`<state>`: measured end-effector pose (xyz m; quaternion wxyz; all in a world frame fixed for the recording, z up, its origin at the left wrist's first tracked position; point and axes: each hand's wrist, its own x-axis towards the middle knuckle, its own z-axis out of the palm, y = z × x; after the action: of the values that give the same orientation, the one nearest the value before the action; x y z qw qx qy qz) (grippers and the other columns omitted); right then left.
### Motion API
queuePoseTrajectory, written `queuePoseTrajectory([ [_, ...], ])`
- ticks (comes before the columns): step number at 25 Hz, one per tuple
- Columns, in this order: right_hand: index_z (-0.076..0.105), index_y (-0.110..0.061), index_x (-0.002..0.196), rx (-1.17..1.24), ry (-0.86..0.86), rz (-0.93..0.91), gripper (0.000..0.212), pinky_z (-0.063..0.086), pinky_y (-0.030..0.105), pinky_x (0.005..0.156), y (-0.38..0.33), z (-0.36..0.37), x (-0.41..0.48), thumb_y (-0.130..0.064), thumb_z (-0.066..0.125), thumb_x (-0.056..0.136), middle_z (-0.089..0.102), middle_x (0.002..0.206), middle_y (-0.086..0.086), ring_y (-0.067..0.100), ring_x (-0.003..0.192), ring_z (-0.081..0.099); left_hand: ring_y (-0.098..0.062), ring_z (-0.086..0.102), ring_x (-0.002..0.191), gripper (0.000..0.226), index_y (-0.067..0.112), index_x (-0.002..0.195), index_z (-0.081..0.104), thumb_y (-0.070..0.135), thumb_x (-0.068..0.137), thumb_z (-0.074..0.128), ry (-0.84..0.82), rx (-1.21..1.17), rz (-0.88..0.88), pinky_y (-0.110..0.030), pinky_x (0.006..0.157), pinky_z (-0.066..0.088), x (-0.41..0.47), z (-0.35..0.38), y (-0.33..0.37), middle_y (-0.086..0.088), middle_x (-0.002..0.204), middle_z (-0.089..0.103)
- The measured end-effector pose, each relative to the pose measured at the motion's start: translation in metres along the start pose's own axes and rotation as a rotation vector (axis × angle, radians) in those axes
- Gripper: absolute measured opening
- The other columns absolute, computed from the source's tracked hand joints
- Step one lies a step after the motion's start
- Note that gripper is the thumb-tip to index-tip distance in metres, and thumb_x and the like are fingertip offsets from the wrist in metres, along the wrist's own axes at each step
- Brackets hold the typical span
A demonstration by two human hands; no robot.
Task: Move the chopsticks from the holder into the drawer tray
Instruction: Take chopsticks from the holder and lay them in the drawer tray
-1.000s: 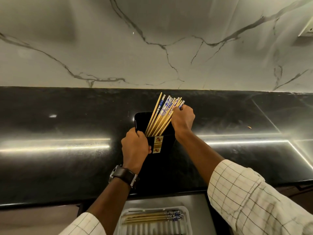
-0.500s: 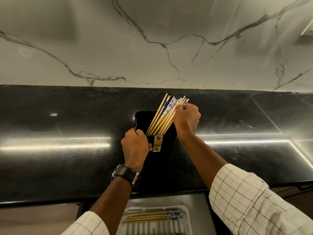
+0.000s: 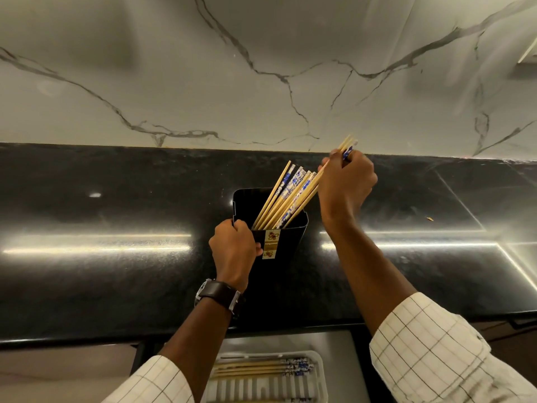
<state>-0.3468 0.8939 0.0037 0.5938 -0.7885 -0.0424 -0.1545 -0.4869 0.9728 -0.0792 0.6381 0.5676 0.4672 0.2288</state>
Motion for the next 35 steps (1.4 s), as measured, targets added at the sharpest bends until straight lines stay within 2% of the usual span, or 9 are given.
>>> queuePoseTrajectory([
  [3,0.069,-0.015,0.089,0.202,0.067,-0.048,0.015,0.058,0.013,0.058,-0.021,-0.023,0.005,-0.02,0.062,0.102,0.074,0.075,-0.004,0.004,0.062,0.075,-0.031,0.078,0.085,0.025,0.008,0.099,0.062,0.021,0.109,0.043,-0.001,-0.027,-0.013,-0.024,0.055,0.062,-0.001,0.001,-0.001,-0.015,0.101,0.073],
  [6,0.069,-0.015,0.088,0.41,0.049,0.055,0.013,0.063,0.025,0.063,-0.033,-0.046,0.005,-0.016,0.064,0.1,0.078,0.075,0.0,0.01,0.065,0.078,-0.025,0.076,0.085,0.034,0.009,0.116,0.061,0.037,0.109,0.043,0.001,-0.037,-0.055,-0.025,0.059,0.062,-0.003,-0.001,0.003,-0.015,0.11,0.071],
  [9,0.07,-0.005,0.1,0.516,-0.131,0.251,0.012,0.062,0.026,0.06,-0.037,-0.072,-0.003,-0.015,0.063,0.101,0.081,0.084,0.011,0.019,0.07,0.08,-0.031,0.054,0.134,0.067,0.009,0.158,0.032,0.05,0.106,0.043,0.203,0.069,0.039,-0.039,0.104,0.052,-0.021,-0.006,0.009,-0.018,0.156,0.04],
  [11,0.069,-0.003,0.105,0.496,-0.305,0.293,0.014,0.059,0.022,0.055,-0.036,-0.084,-0.013,-0.015,0.062,0.102,0.081,0.085,0.012,0.022,0.074,0.081,-0.022,0.044,0.142,0.068,0.009,0.158,0.035,0.051,0.105,0.044,0.284,0.109,0.279,-0.032,0.111,0.045,-0.043,-0.015,0.023,-0.016,0.164,0.031],
  [15,0.071,-0.004,0.102,0.443,-0.541,0.248,0.014,0.064,0.029,0.062,-0.037,-0.094,-0.043,-0.015,0.063,0.101,0.082,0.084,0.009,0.023,0.076,0.081,-0.02,0.074,0.096,0.013,0.036,0.11,0.065,0.036,0.105,0.053,-0.458,0.203,0.475,-0.037,0.084,0.062,-0.076,-0.021,0.06,-0.005,0.108,0.074],
  [18,0.072,-0.007,0.104,0.447,-0.592,0.273,0.015,0.066,0.035,0.066,-0.041,-0.1,-0.058,-0.017,0.063,0.102,0.082,0.087,0.007,0.023,0.077,0.081,-0.026,0.075,0.072,0.018,0.021,0.116,0.065,0.012,0.106,0.052,-0.697,0.113,0.35,-0.033,0.063,0.062,-0.094,-0.022,0.063,-0.012,0.094,0.079],
  [22,0.066,-0.013,0.114,0.417,-0.707,0.327,0.013,0.066,0.039,0.073,-0.039,-0.108,-0.068,-0.017,0.058,0.104,0.082,0.097,0.009,0.023,0.084,0.081,-0.026,0.071,0.065,0.019,0.008,0.115,0.068,0.009,0.107,0.051,-0.648,0.026,0.28,-0.031,0.058,0.058,-0.101,-0.037,0.041,-0.017,0.089,0.078],
  [26,0.065,-0.018,0.102,0.305,-0.566,0.262,0.005,0.06,0.03,0.07,-0.031,-0.114,-0.064,-0.02,0.061,0.102,0.081,0.095,0.003,0.014,0.082,0.075,-0.024,0.071,0.065,0.02,0.002,0.113,0.068,0.008,0.106,0.05,-0.592,-0.015,0.186,-0.029,0.058,0.059,-0.101,-0.048,0.024,-0.018,0.089,0.077],
  [35,0.067,0.004,0.107,0.896,-0.195,0.748,0.018,0.063,0.027,0.064,0.008,-0.138,-0.088,0.0,0.072,0.09,0.076,0.091,0.019,0.027,0.08,0.08,-0.038,0.077,0.101,0.024,0.005,0.125,0.056,0.016,0.111,0.041,-0.253,-0.85,-0.172,-0.042,0.075,0.066,-0.096,-0.073,0.008,-0.027,0.114,0.076],
])
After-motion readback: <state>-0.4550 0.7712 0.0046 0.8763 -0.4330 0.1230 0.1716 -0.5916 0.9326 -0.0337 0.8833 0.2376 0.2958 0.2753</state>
